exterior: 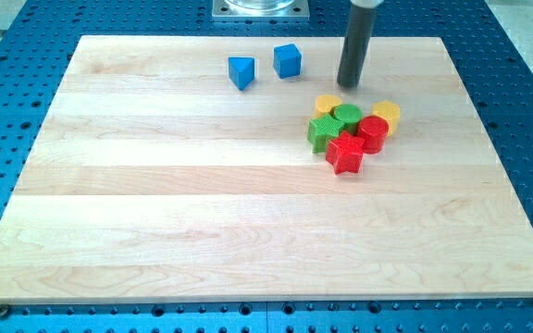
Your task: Move the cube into the triangle
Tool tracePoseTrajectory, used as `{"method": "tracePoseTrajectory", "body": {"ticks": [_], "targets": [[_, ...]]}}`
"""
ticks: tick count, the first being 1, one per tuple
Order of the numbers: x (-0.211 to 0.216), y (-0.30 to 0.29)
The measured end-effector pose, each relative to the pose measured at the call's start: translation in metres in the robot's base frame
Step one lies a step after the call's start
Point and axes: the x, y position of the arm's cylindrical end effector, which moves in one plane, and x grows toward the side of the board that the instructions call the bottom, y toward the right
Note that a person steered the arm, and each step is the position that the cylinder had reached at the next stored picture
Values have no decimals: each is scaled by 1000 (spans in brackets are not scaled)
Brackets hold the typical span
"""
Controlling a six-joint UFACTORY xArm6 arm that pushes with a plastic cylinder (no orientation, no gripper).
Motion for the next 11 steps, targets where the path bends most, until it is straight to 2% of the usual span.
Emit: {"method": "tracePoseTrajectory", "body": {"ticks": [2, 4, 6, 8, 9, 11], "targets": [[-35, -63], [-49, -72], [-2, -71], [5, -26], [12, -30], [8, -102]]}}
